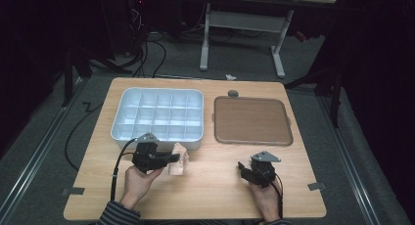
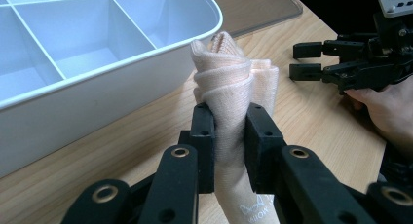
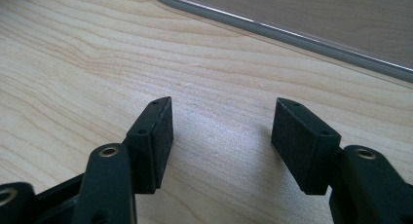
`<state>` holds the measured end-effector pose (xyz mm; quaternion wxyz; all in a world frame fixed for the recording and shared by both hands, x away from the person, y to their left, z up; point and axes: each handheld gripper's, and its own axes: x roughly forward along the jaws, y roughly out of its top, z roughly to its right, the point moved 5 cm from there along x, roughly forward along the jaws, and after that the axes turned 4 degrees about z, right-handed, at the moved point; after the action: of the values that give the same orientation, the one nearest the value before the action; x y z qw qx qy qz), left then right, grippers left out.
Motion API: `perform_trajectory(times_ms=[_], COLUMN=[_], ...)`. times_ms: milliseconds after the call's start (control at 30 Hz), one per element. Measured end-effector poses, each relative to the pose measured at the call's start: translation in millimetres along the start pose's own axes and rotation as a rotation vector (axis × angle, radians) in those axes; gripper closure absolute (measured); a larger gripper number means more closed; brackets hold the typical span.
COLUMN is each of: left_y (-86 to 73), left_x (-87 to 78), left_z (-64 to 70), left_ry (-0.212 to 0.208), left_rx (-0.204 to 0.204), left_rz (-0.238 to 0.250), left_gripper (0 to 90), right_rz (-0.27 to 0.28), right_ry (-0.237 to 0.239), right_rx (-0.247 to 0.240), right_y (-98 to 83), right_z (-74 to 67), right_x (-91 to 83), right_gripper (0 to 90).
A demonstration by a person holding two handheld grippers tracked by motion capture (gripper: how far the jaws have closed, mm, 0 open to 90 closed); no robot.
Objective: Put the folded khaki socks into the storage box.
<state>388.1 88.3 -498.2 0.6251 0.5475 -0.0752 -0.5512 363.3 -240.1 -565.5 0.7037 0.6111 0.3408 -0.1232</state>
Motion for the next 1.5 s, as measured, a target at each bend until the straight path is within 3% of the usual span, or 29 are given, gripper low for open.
perform_trajectory(times_ms=[767, 1000, 1400, 1500], left_y=[10.8, 13.5, 30.7, 32.7], left_x=[-20.5, -24.9, -32.0, -31.4], left_z=[-13.2, -20.0, -26.2, -28.7], left_ry=[0.037, 0.039, 0.068, 0.059], left_rx=[-0.006, -0.025, -0.007, -0.013], left_rz=[0.032, 0.047, 0.057, 0.065], left_gripper=[76.7, 76.7, 76.8, 76.8], right_rz=[-0.001, -0.002, -0.002, -0.001], right_ry=[0.001, 0.001, 0.001, 0.001], right_rx=[0.000, 0.002, 0.002, 0.003], right_y=[0.0, -0.1, -0.1, -0.1], right_z=[-0.2, -0.3, -0.4, -0.4], right_x=[0.0, 0.0, 0.0, 0.1], right_gripper=[40.5, 40.5, 40.5, 40.4])
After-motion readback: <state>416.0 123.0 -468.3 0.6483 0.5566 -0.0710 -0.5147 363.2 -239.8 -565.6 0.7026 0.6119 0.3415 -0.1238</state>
